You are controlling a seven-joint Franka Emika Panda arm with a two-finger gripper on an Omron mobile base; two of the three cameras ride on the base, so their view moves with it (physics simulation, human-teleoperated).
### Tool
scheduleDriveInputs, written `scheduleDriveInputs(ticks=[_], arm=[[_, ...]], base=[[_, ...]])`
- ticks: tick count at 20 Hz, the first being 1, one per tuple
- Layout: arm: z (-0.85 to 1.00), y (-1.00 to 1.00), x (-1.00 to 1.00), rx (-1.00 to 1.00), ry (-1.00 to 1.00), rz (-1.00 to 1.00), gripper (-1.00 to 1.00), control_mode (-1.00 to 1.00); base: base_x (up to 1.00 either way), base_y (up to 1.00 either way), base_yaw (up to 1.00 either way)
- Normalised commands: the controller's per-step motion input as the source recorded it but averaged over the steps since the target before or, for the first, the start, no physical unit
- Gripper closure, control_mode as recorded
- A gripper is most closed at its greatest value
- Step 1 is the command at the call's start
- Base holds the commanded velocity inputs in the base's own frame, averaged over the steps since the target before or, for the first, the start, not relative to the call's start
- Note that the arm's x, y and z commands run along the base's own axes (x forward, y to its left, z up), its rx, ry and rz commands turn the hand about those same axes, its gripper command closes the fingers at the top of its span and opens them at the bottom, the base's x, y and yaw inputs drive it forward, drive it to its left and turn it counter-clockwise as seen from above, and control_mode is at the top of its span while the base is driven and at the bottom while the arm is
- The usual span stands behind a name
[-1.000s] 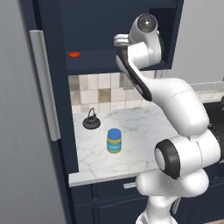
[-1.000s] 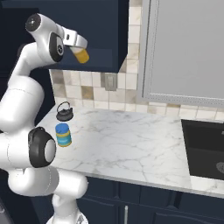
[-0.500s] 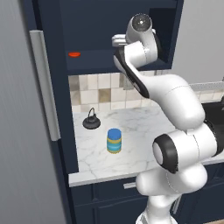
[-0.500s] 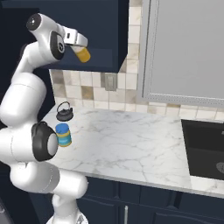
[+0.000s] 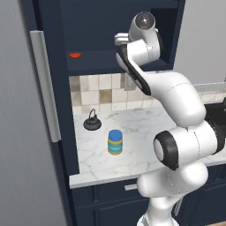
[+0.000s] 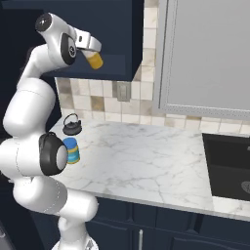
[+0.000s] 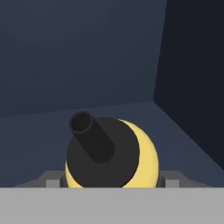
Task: Pick the mustard and mayonnaise from the counter and place them in the cabinet.
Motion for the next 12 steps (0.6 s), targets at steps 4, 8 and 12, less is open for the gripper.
scheduleDriveInputs(ticks=[4,8,12], arm=[[-0.32,-0.04,0.10,0.00,0.00,0.00,-1.00,-1.00],[-0.24,-0.10,0.01,0.00,-0.02,0.00,-1.00,-1.00],[-0.12,-0.31,0.00,0.00,-0.05,0.00,-1.00,-1.00]], base=[[0.00,0.00,0.00],[0.00,0.00,0.00],[0.00,0.00,0.00]])
